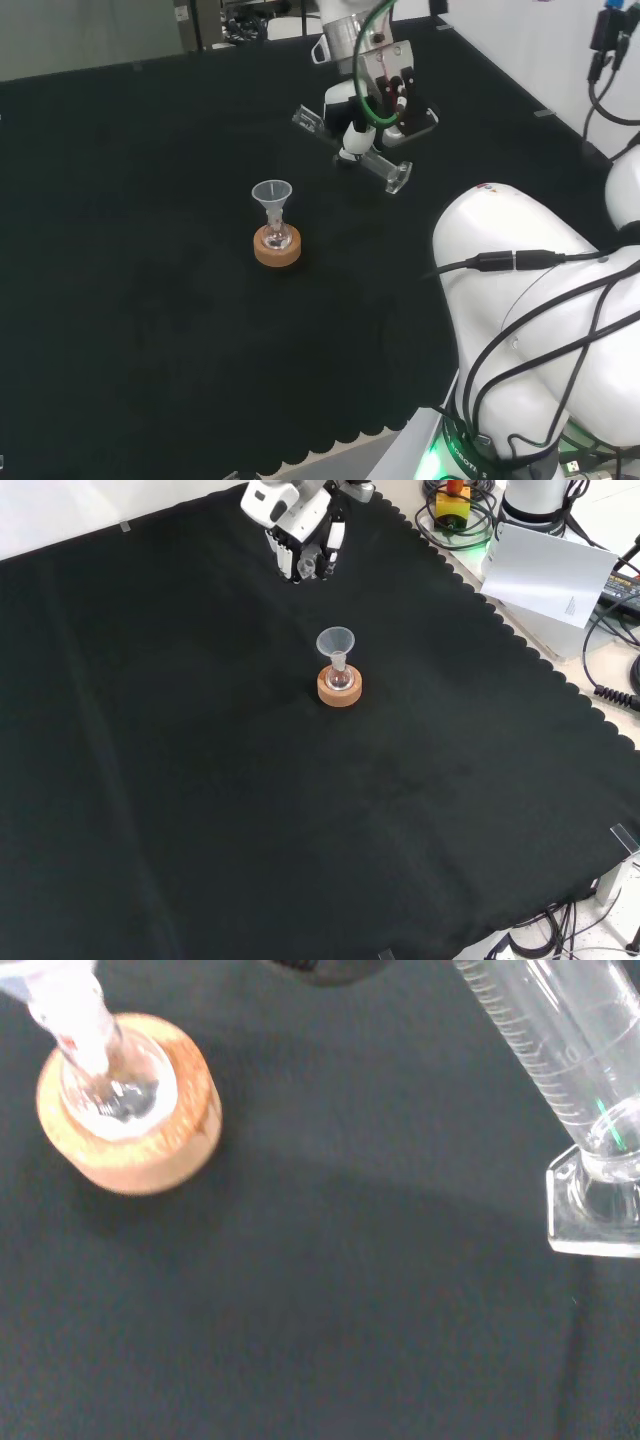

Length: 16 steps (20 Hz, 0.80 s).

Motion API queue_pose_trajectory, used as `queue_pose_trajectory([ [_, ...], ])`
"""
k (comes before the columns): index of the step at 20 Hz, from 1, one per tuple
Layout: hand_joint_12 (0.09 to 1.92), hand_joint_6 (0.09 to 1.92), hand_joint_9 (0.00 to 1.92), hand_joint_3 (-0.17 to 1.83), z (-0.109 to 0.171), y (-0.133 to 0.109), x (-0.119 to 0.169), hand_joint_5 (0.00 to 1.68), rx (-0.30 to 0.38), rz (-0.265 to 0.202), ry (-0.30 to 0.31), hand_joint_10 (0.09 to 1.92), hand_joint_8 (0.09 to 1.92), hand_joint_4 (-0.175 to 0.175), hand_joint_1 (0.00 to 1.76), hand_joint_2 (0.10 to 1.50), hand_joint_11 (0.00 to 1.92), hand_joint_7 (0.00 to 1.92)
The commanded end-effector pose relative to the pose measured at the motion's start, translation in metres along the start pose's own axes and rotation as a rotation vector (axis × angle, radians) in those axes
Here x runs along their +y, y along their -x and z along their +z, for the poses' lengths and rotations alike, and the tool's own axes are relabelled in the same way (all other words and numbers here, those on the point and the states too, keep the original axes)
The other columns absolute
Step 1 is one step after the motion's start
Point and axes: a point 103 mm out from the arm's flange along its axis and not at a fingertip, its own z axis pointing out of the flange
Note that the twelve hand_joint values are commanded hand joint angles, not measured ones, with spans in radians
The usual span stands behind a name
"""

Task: Put the graduated cylinder back on the table.

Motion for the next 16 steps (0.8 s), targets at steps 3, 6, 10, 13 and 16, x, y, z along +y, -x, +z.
queue_pose_trajectory([
  [3, 0.72, 0.93, 1.45, 0.0, 0.005, 0.012, 0.01, 1.09, 0.164, -0.117, 0.196, 0.09, 0.79, 0.012, 1.24, 1.08, 1.27, 1.08],
  [6, 0.72, 0.93, 1.45, 0.0, 0.011, 0.021, 0.02, 1.09, 0.205, -0.126, 0.248, 0.09, 0.79, 0.012, 1.24, 1.08, 1.27, 1.08],
  [10, 0.72, 0.93, 1.45, 0.0, 0.02, 0.033, 0.037, 1.09, 0.28, -0.135, 0.324, 0.09, 0.79, 0.011, 1.24, 1.08, 1.26, 1.08],
  [13, 0.72, 0.94, 1.45, 0.0, 0.027, 0.04, 0.051, 1.09, 0.327, -0.141, 0.356, 0.09, 0.79, 0.009, 1.24, 1.08, 1.26, 1.08],
  [16, 0.71, 0.94, 1.44, 0.0, 0.036, 0.049, 0.066, 1.09, 0.372, -0.132, 0.379, 0.09, 0.79, 0.007, 1.24, 1.08, 1.26, 1.08],
])
